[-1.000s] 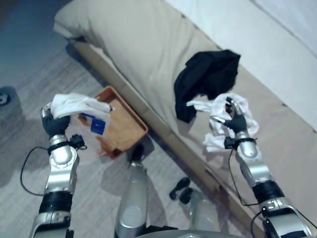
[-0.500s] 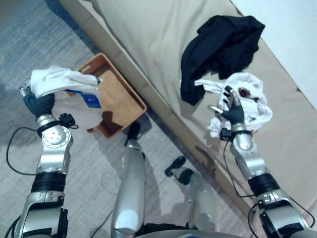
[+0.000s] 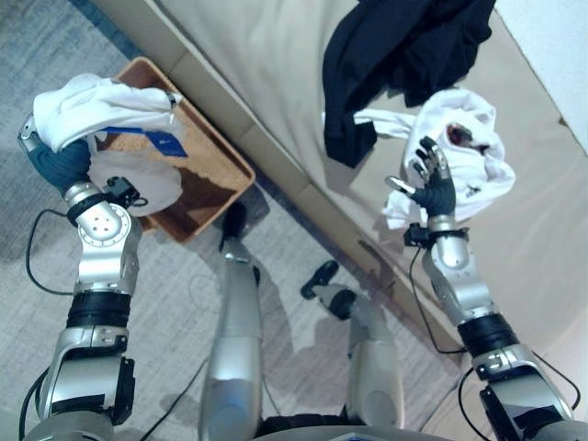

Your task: Pick up clothes into the bucket

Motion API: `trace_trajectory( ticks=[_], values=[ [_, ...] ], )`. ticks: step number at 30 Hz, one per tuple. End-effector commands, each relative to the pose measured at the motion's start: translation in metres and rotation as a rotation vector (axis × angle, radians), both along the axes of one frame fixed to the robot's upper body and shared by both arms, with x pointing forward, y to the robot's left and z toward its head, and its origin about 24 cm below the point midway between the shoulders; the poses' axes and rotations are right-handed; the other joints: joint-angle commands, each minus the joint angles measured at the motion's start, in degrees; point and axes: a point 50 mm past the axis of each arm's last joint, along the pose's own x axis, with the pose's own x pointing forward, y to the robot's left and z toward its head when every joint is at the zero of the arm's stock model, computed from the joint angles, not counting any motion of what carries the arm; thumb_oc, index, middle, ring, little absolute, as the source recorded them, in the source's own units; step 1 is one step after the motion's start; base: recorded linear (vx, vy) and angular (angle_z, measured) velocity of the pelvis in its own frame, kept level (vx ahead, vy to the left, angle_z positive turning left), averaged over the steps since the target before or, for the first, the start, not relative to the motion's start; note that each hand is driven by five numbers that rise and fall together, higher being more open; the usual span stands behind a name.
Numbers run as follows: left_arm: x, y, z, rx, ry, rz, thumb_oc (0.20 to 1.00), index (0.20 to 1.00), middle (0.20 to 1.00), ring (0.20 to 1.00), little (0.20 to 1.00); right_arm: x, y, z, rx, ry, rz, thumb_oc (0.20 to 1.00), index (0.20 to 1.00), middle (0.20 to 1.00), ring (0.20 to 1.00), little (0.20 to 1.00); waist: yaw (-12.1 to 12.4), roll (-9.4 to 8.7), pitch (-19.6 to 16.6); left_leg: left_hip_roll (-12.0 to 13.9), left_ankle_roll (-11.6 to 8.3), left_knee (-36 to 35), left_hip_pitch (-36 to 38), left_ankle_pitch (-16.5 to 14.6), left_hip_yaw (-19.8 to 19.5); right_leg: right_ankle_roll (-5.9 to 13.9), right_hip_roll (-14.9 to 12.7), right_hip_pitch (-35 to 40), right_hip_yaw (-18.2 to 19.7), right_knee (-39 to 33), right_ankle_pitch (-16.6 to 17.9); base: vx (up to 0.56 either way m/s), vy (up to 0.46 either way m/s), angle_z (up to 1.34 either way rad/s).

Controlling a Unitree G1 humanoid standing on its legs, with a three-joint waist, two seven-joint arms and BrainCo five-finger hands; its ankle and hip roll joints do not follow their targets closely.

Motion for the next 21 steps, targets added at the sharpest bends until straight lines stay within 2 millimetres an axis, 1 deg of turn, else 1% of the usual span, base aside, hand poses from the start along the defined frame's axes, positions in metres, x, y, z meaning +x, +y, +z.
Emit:
trace_trajectory(
  ticks=[1, 3, 4, 5, 6, 9, 11, 12, 15, 16, 17, 18, 21],
  values=[
    [0.001, -0.006, 0.031, -0.051, -0.204, -0.066, 0.2, 0.2, 0.2, 0.2, 0.2, -0.007, -0.006, 0.031, 0.023, -0.165, -0.009, 1.0, 1.0, 1.0, 1.0, 1.0, 0.4, -2.09, 0.1, 2.9, 1.66, 3.9, -0.7, -5.6, 3.7, 4.75, -3.3, -2.6, 3.6, 0.6, 5.4, -0.01, 0.048, -0.03],
    [0.002, -0.006, 0.03, -0.049, -0.198, -0.068, 0.2, 0.2, 0.2, 0.2, 0.2, -0.007, -0.006, 0.032, 0.018, -0.17, -0.008, 1.0, 1.0, 1.0, 1.0, 1.0, 0.3, -2.12, 0.1, 2.8, 1.81, 5.0, -1.4, -6.0, 3.8, 4.66, -3.5, -3.4, 4.1, 1.4, 5.1, -0.01, 0.057, -0.02],
    [0.005, -0.007, 0.026, -0.064, -0.18, -0.073, 0.2, 0.2, 0.2, 0.2, 0.2, -0.007, -0.006, 0.033, 0.01, -0.17, -0.009, 1.0, 1.0, 1.0, 1.0, 1.0, -0.1, -2.11, 0.1, 2.8, 2.2, 6.9, -2.5, -6.9, 4.1, 4.44, -3.8, -4.8, 4.8, 3.0, 4.5, 0.0, 0.057, -0.05],
    [0.005, -0.007, 0.026, -0.064, -0.181, -0.074, 0.2, 0.2, 0.2, 0.2, 0.2, -0.007, -0.006, 0.033, 0.01, -0.17, -0.009, 1.0, 1.0, 1.0, 1.0, 1.0, 0.0, -2.12, 0.1, 2.7, 2.22, 7.1, -2.6, -7.0, 4.1, 4.44, -3.9, -4.9, 4.9, 3.2, 4.4, -0.01, 0.092, -0.1],
    [0.007, -0.008, 0.022, -0.086, -0.173, -0.078, 0.2, 0.2, 0.2, 0.2, 0.2, -0.007, -0.005, 0.034, 0.007, -0.175, -0.006, 1.0, 1.0, 1.0, 1.0, 1.0, -0.6, -2.1, 0.1, 2.6, 2.52, 9.3, -3.8, -7.9, 4.1, 4.2, -4.1, -6.5, 5.7, 4.7, 4.0, 0.0, 0.065, -0.11],
    [0.009, -0.006, 0.021, -0.101, -0.163, -0.068, 0.2, 0.2, 0.2, 0.2, 0.2, -0.006, -0.003, 0.036, 0.006, -0.183, -0.002, 1.0, 1.0, 1.0, 1.0, 1.0, -1.0, -2.26, 0.1, 2.7, 2.77, 11.8, -5.7, -8.8, 4.4, 4.03, -4.3, -8.5, 7.0, 6.4, 3.5, 0.0, 0.048, -0.12],
    [0.012, 0.001, 0.015, -0.153, -0.142, -0.034, 0.2, 0.2, 0.2, 0.2, 0.2, -0.006, -0.002, 0.038, 0.011, -0.194, -0.001, 1.0, 1.0, 1.0, 1.0, 1.0, -1.5, -2.38, 0.1, 2.9, 2.87, 13.9, -7.4, -9.3, 4.7, 3.93, -4.6, -10.4, 7.8, 7.9, 3.0, 0.0, 0.039, -0.2],
    [0.012, 0.002, 0.015, -0.154, -0.144, -0.034, 0.2, 0.2, 0.2, 0.2, 0.2, -0.006, -0.002, 0.039, 0.011, -0.196, 0.0, 1.0, 1.0, 1.0, 1.0, 1.0, -1.5, -2.43, 0.1, 2.9, 2.89, 14.2, -7.7, -9.5, 4.8, 3.94, -4.7, -10.7, 7.9, 8.2, 2.9, 0.0, 0.02, -0.15],
    [0.014, 0.015, 0.011, -0.189, -0.107, 0.008, 0.2, 0.2, 0.2, 0.2, 0.2, -0.007, -0.002, 0.042, 0.016, -0.212, 0.003, 1.0, 1.0, 1.0, 1.0, 1.0, -2.3, -2.84, 0.1, 3.3, 2.99, 16.3, -9.7, -9.9, 4.6, 3.85, -4.7, -13.0, 9.1, 9.8, 2.6, 0.0, 0.029, -0.06],
    [0.014, 0.015, 0.012, -0.189, -0.109, 0.007, 0.2, 0.2, 0.2, 0.2, 0.2, -0.007, -0.002, 0.043, 0.017, -0.213, 0.003, 1.0, 1.0, 1.0, 1.0, 1.0, -2.3, -2.88, 0.1, 3.3, 3.0, 16.4, -9.9, -10.0, 4.7, 3.85, -4.8, -13.2, 9.2, 9.9, 2.5, 0.01, 0.01, -0.05],
    [0.014, 0.021, 0.01, -0.194, -0.089, 0.025, 0.2, 0.2, 0.2, 0.2, 0.2, -0.007, -0.002, 0.046, 0.019, -0.228, 0.01, 1.0, 1.0, 1.0, 1.0, 1.0, -2.7, -3.18, 0.1, 3.5, 3.01, 17.2, -10.8, -10.3, 4.7, 3.89, -4.7, -14.1, 9.5, 10.4, 2.3, 0.0, 0.008, -0.05],
    [0.014, 0.022, 0.011, -0.193, -0.09, 0.025, 0.2, 0.2, 0.2, 0.2, 0.2, -0.007, -0.002, 0.046, 0.02, -0.229, 0.01, 1.0, 1.0, 1.0, 1.0, 1.0, -2.6, -3.21, 0.1, 3.5, 3.02, 17.4, -10.9, -10.3, 4.8, 3.89, -4.7, -14.2, 9.5, 10.5, 2.2, 0.0, 0.014, -0.06],
    [0.015, 0.026, 0.003, -0.215, -0.055, 0.032, 0.2, 0.2, 0.2, 0.2, 0.2, -0.007, -0.003, 0.049, 0.012, -0.239, 0.005, 1.0, 1.0, 1.0, 1.0, 1.0, -3.1, -3.5, 0.0, 3.7, 3.13, 18.6, -11.9, -10.8, 4.8, 3.9, -4.5, -15.4, 10.0, 11.2, 2.1, 0.01, 0.025, -0.06]
  ],
)
